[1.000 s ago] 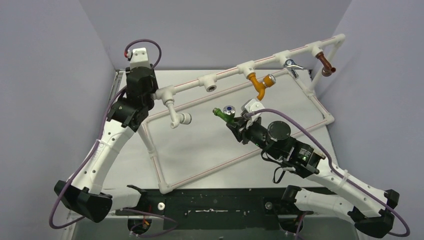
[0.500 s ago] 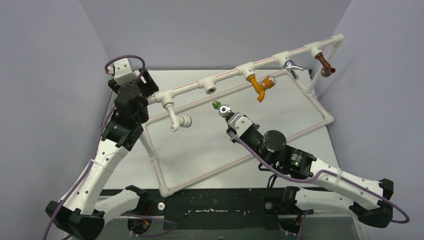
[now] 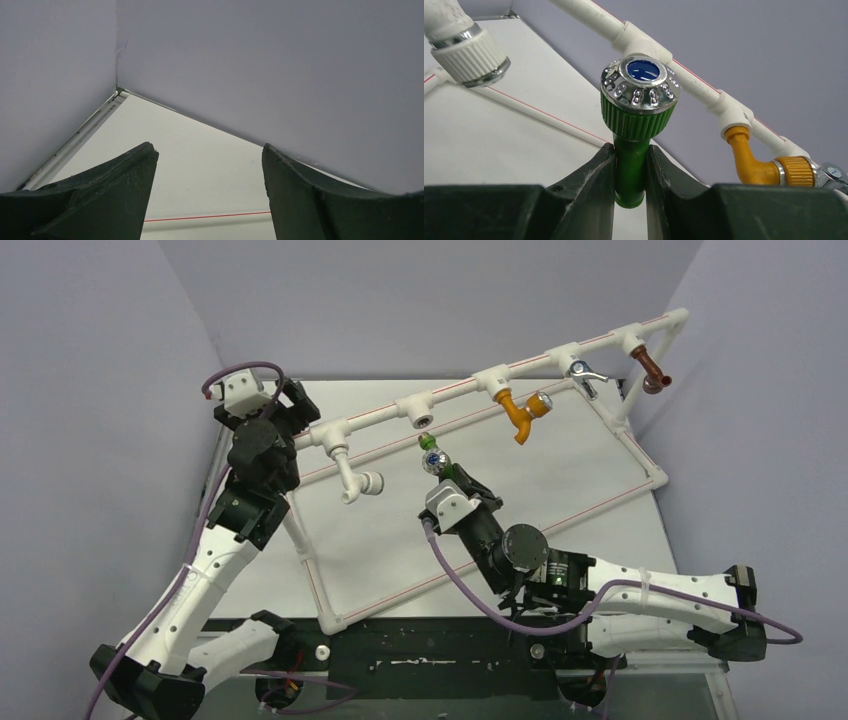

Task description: Install the water faucets

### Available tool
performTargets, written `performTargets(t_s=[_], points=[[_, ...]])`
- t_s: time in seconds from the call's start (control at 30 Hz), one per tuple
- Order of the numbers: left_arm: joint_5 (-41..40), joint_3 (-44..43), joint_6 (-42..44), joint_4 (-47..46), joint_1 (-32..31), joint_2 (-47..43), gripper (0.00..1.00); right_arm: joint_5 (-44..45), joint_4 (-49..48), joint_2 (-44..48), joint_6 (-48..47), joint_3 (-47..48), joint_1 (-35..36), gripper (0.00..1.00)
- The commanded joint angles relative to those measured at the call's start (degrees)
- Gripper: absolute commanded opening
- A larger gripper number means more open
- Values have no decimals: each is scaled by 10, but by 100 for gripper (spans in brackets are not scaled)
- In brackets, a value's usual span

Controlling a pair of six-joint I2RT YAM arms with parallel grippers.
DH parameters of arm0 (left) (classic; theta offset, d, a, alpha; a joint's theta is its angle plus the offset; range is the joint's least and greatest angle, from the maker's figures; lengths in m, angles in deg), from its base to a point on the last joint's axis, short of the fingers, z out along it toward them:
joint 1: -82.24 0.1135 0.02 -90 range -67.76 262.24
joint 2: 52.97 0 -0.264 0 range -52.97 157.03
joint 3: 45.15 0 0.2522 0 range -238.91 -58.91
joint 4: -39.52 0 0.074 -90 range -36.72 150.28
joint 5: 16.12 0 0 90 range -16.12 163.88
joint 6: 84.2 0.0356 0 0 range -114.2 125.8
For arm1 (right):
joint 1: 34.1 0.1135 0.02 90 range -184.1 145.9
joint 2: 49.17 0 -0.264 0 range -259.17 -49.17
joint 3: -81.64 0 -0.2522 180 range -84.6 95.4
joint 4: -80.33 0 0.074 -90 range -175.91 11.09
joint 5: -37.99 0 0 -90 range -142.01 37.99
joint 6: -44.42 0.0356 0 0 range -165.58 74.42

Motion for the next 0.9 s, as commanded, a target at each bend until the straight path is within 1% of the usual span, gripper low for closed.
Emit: performTargets(t_s=[0.0,0.13,0.2,0.37,0.63,0.87], points=[[-24,49,-6,129,-8,15,74,86,-117,-4,-48,2,28,0],[-25,52,-6,130,-10,11,74,98,-77,-18,-29,32,28,0],[-26,53,-6,130,-10,10,75,88,-56,-20,-6,40,27,0],[-24,55,-6,130,-10,10,74,60,-17,-21,47,50,-4,0],[-28,59,1,128,-16,11,75,19,8,-41,80,71,-37,0],[-30,59,3,128,-18,13,75,9,12,-50,87,79,-44,0]])
